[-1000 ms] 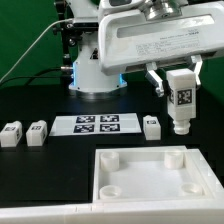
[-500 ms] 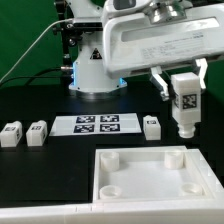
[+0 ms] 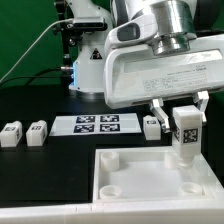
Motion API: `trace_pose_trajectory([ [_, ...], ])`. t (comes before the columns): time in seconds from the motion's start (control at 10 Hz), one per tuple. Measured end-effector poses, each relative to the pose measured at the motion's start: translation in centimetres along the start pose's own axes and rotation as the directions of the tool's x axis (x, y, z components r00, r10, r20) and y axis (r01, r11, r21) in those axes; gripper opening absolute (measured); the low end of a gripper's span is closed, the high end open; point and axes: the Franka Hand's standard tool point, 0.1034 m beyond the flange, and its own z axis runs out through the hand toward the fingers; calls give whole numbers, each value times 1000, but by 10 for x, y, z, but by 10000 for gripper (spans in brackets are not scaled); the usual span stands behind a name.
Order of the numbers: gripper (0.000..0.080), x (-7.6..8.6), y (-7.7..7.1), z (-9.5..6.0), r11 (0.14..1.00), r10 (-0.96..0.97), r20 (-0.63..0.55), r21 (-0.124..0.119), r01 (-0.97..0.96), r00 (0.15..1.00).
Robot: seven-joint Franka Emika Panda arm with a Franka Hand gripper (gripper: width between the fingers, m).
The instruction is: Assemble one leg
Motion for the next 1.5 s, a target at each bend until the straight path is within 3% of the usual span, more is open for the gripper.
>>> trace_pose_trajectory([
  [0.4, 291, 11, 1, 10, 1000, 2, -11, 2, -2, 1000],
  [1.0, 291, -12, -1, 31, 1000, 0, -8, 2, 0, 1000],
  [1.5, 291, -16, -3, 37, 1000, -2, -39, 0, 2, 999],
])
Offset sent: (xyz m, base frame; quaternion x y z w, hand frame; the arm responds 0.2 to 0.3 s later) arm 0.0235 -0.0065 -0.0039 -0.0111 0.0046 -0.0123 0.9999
